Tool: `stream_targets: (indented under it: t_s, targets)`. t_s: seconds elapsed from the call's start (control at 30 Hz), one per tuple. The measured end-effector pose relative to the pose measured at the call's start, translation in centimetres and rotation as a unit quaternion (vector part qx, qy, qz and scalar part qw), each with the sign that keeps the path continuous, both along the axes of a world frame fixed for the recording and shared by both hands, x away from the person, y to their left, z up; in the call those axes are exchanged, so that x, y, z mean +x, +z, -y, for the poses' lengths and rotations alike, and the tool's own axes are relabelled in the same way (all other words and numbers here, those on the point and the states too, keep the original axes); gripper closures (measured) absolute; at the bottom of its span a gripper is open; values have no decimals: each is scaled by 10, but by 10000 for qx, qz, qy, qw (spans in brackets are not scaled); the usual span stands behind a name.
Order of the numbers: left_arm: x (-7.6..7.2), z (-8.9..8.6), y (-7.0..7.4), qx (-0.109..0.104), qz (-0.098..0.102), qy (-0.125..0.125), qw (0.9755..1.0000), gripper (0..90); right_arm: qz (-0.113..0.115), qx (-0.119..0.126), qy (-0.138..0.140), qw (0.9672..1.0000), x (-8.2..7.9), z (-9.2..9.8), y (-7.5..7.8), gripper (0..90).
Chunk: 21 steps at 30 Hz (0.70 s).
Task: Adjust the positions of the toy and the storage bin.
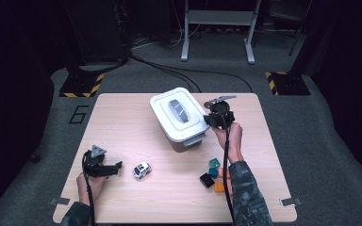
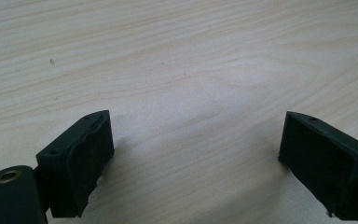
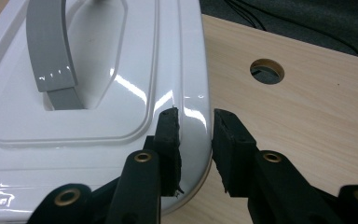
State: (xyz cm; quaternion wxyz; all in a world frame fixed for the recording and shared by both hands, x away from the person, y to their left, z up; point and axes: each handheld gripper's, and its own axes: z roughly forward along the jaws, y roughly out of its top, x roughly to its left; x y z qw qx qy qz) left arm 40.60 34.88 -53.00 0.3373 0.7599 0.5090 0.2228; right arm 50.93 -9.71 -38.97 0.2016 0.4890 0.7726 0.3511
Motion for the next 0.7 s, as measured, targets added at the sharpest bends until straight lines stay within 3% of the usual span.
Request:
stream_targets:
  t_s: [0.33,0.53,0.6,0.7]
  targets:
    - [0,0,0,-6,-3,-9,10000,99,-47,-73,-148,9999,-25,5,2,715]
    - [0,0,0,-11,24,-20,10000,98,-26,17,-178,9998,-46,8,3,721]
    - [0,0,0,-13,18,-19,10000,98,195,113,-81,9997,-46,14,5,668]
    - [0,0,0,-8,23,-20,10000,98,163,248,-67,9995,-40,20,7,631]
